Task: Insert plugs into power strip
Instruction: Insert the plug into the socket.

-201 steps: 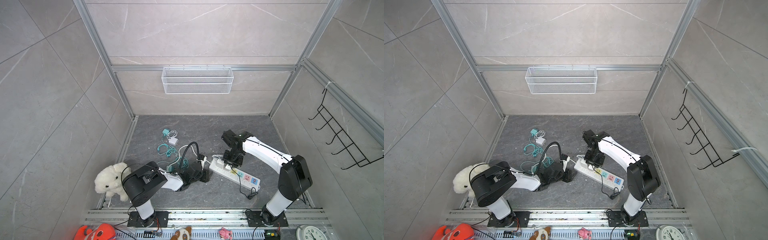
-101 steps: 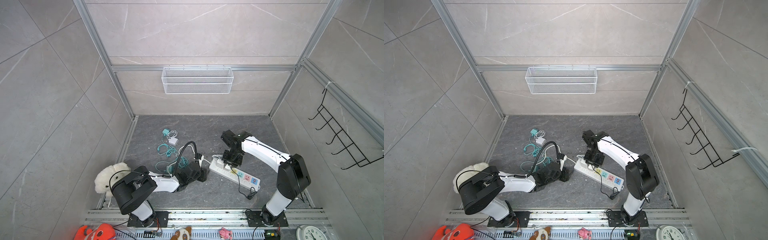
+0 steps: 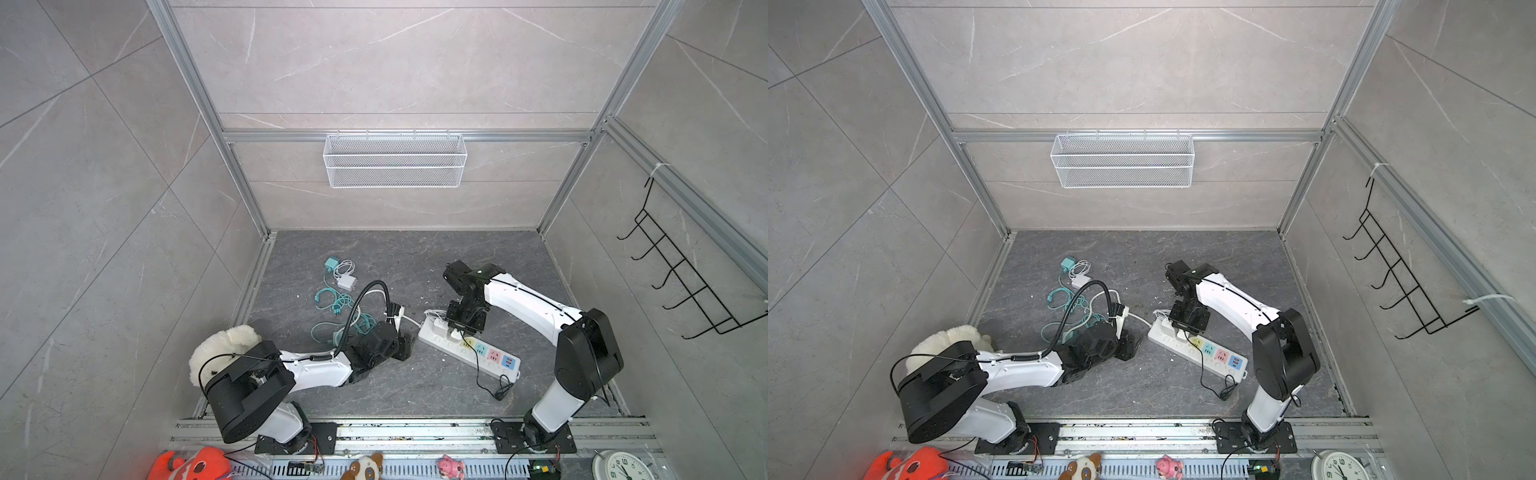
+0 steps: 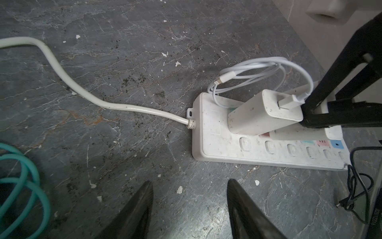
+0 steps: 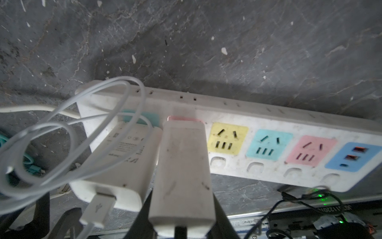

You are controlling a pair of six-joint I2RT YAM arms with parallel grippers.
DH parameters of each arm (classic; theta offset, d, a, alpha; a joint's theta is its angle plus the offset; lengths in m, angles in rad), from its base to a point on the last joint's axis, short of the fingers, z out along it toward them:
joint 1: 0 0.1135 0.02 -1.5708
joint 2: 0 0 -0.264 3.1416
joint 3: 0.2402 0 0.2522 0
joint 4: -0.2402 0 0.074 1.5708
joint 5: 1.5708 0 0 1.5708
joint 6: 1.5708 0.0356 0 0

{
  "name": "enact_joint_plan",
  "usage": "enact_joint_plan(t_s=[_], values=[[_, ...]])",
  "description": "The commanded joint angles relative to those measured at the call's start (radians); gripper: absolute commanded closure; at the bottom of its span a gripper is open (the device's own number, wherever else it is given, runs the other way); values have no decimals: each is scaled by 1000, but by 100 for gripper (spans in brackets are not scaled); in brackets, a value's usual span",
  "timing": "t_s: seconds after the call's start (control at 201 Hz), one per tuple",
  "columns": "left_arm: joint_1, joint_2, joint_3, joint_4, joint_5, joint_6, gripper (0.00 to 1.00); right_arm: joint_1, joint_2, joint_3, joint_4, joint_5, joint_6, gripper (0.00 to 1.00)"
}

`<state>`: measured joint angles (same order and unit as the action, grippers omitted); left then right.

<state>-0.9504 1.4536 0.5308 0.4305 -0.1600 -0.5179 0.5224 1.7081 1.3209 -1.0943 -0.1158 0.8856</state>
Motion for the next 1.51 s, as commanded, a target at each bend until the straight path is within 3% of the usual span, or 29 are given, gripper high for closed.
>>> enact_joint_plan(t_s=[0.0,0.363,0.632,0.866,1.418,1.503], values=[[-2,-46,4,-3,-36,29,40,-11,22,-10,-8,35,-30,100],[-2,-178,2,-72,-94,54,39,-10,86,-34,1,26,-25,100],[-2,-267,-5,-122,-121,61,39,-10,156,52,-41,47,-44,100],[-2,-320,-4,-156,-153,77,38,-9,197,-3,10,25,-39,100],[0,-315,18,-195,-192,89,37,-9,194,-40,59,14,-87,100],[1,-316,23,-210,-209,91,36,-9,197,-14,46,0,-108,92]])
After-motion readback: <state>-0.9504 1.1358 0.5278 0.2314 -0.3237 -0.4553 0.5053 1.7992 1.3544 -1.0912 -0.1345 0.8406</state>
